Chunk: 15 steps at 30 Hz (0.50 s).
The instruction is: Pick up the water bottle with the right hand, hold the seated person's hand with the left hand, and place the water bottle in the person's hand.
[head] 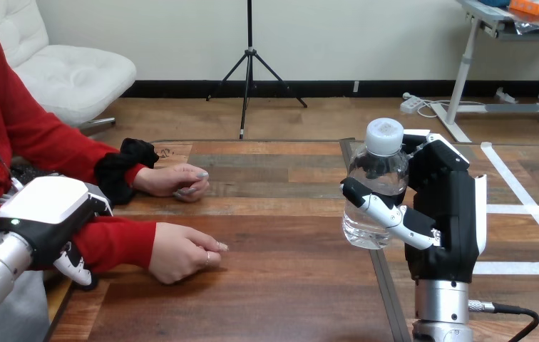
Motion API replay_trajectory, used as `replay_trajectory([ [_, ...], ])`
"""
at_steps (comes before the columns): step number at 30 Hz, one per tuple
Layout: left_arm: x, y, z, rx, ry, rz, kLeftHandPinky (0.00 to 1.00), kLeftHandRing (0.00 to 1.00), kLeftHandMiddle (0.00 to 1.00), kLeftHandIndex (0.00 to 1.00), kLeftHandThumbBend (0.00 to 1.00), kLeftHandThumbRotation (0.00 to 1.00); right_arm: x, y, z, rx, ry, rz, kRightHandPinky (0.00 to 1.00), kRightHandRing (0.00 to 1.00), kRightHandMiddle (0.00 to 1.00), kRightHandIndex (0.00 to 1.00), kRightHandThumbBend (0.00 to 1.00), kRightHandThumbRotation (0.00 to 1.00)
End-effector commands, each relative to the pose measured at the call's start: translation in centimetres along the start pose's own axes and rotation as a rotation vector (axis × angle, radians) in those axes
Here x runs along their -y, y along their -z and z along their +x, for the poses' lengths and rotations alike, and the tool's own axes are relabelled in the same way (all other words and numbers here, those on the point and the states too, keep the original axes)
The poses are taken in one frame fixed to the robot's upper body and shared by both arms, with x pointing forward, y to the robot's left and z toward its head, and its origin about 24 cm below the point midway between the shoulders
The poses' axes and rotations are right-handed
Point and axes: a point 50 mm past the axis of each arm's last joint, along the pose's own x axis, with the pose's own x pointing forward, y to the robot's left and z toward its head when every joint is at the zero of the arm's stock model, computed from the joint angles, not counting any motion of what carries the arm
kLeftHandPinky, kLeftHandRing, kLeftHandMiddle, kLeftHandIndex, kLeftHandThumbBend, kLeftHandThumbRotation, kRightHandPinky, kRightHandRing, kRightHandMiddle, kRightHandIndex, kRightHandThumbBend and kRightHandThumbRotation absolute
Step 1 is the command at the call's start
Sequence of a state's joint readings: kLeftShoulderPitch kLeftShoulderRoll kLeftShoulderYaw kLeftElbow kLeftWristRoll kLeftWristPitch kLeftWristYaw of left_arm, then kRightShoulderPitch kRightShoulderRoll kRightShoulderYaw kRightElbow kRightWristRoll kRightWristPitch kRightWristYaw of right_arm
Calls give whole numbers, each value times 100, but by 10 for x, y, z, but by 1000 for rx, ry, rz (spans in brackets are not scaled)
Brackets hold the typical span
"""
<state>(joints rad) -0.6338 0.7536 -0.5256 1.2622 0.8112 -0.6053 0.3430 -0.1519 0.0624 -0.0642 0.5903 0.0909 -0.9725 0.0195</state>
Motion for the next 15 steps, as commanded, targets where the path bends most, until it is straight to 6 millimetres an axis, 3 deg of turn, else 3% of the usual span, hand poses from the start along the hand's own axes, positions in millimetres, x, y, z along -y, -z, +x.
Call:
replay_trajectory([
  [1,-8,-12,10,25,-94,-66,51,55,58,60,86,0,-13,-14,17,100,-19,41,36,43,48,46,78,0],
  [15,-4,-19,10,50,-114,-127,45,50,55,56,83,0,-18,-12,17,79,-34,81,37,44,48,46,78,0],
])
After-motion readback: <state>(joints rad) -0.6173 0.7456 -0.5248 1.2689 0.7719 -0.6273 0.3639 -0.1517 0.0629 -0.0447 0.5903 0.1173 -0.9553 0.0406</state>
